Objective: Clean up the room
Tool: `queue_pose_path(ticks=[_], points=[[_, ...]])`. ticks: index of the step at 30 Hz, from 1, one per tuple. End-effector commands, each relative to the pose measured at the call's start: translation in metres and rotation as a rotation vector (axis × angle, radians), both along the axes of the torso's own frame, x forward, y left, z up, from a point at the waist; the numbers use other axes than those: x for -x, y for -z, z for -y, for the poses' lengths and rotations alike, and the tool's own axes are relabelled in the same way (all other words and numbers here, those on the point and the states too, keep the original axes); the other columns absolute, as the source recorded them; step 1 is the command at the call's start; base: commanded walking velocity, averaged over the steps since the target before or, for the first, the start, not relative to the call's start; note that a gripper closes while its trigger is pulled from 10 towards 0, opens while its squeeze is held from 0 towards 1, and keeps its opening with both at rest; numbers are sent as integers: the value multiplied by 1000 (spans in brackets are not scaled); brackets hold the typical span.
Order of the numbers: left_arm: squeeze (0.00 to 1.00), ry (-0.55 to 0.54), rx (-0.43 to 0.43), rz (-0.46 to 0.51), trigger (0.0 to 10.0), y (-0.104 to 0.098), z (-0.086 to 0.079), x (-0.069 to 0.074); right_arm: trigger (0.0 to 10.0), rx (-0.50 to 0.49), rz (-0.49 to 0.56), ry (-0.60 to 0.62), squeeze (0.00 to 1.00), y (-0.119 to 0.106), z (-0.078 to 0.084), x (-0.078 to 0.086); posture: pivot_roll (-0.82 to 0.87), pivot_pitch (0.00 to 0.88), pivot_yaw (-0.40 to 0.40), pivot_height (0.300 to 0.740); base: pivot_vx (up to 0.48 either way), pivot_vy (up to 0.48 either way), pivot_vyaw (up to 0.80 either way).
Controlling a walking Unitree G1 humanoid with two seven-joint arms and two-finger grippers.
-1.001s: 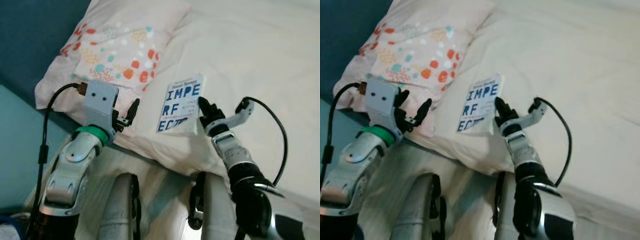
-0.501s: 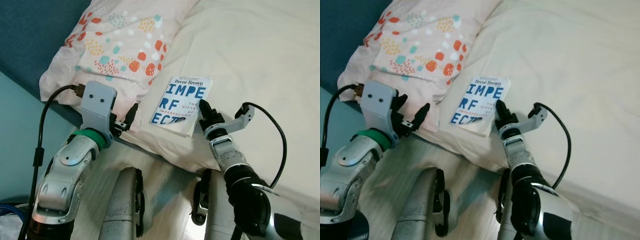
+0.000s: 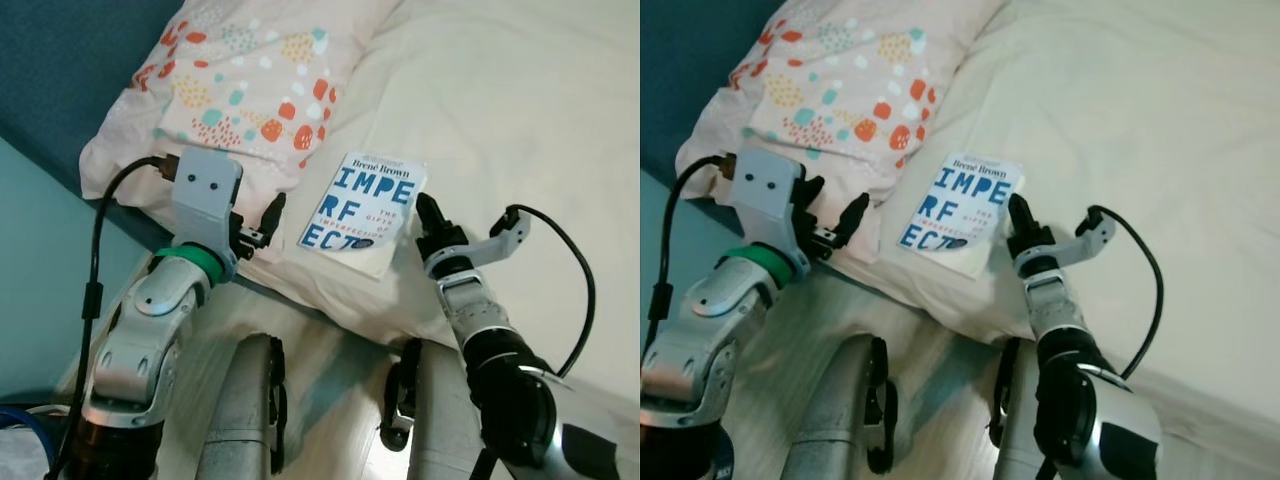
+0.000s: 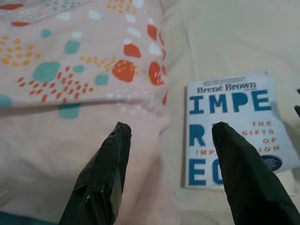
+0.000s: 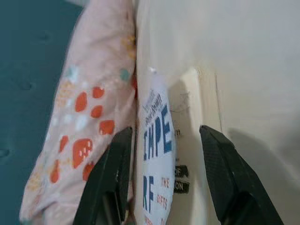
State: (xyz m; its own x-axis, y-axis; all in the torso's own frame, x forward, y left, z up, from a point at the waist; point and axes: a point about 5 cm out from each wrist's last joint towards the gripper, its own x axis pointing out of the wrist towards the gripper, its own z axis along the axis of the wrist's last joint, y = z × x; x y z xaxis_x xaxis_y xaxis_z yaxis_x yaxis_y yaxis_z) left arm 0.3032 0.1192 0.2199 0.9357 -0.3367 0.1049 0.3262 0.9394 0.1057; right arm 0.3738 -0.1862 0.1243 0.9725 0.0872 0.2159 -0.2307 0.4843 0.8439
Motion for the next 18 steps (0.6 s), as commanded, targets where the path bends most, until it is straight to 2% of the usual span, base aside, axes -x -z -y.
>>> queue_pose_path(ticks=[1,2,3,4,5,6,7,8,9,10,11,12,13,14,15,17,18], points=[[0,5,9,-13,10000,6,3,-1,10000,-1,-8,-20,0,17,-2,11,104,229,105,596,0,0,0],[0,7,14,-12,10000,7,4,-2,10000,26,13,-16,0,21,2,19,90,216,99,596,0,0,0],[0,7,14,-12,10000,7,4,-2,10000,26,13,-16,0,21,2,19,90,216,99,596,0,0,0],[0,7,17,-12,10000,8,4,-4,10000,73,26,-7,0,24,4,28,70,204,97,596,0,0,0],[0,7,17,-12,10000,8,4,-4,10000,73,26,-7,0,24,4,28,70,204,97,596,0,0,0],[0,5,17,-16,10000,11,4,-5,10000,189,40,-4,0,24,5,38,41,188,99,596,0,0,0],[0,5,17,-16,10000,11,4,-5,10000,189,40,-4,0,24,5,38,41,188,99,596,0,0,0],[0,0,17,-22,10000,15,2,-6,10000,319,54,8,0,20,3,46,18,179,100,596,0,0,0],[0,0,17,-22,10000,15,2,-6,10000,319,54,8,0,20,3,46,18,179,100,596,0,0,0],[0,-4,11,-32,10000,20,0,-8,10000,498,89,60,0,7,4,54,-16,159,95,596,0,0,0],[0,-4,11,-32,10000,20,0,-8,10000,498,89,60,0,7,4,54,-16,159,95,596,0,0,0],[0,-7,2,-41,10000,25,-2,-10,10000,633,145,129,0,-13,4,59,-38,142,90,596,0,0,0],[0,-7,2,-41,10000,25,-2,-10,10000,633,145,129,0,-13,4,59,-38,142,90,596,0,0,0],[0,-5,-15,-44,10000,30,-2,-12,10000,759,213,198,0,-34,1,64,-56,122,84,596,0,0,0],[0,-5,-15,-44,10000,30,-2,-12,10000,759,213,198,0,-34,1,64,-56,122,84,596,0,0,0],[0,-15,-36,-42,10000,36,-3,-18,10000,916,327,290,0,-62,-11,67,-78,83,75,596,0,0,0],[0,-15,-36,-42,10000,36,-3,-18,10000,916,327,290,0,-62,-11,67,-78,83,75,596,0,0,0]])
